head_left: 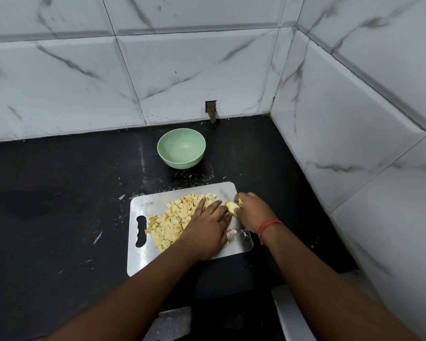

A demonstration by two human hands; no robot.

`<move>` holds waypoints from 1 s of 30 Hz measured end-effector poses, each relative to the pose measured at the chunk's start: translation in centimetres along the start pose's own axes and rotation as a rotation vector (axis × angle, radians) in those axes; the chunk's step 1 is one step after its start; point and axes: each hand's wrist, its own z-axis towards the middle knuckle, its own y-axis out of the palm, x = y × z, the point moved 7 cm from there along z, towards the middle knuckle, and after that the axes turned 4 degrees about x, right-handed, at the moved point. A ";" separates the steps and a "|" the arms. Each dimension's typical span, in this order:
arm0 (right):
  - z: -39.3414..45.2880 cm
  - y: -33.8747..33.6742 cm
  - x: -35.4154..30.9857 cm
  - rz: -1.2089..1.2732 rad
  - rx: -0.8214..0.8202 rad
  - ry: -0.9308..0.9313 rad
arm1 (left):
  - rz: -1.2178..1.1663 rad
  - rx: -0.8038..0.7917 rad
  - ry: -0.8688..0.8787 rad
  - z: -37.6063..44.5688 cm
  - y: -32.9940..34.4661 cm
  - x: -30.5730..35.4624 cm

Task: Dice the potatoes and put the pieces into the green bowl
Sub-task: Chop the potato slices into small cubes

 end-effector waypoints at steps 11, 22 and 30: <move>1.6 0.6 -1.7 -0.133 -0.132 -0.299 | -0.063 0.055 0.019 -0.1 0.5 0.6; 1.6 0.3 -0.4 -0.006 -0.088 -0.350 | -0.081 0.091 -0.027 -0.2 -0.1 -0.3; 1.4 0.6 2.0 0.042 -0.008 -0.194 | -0.034 0.035 0.009 0.3 0.5 -1.0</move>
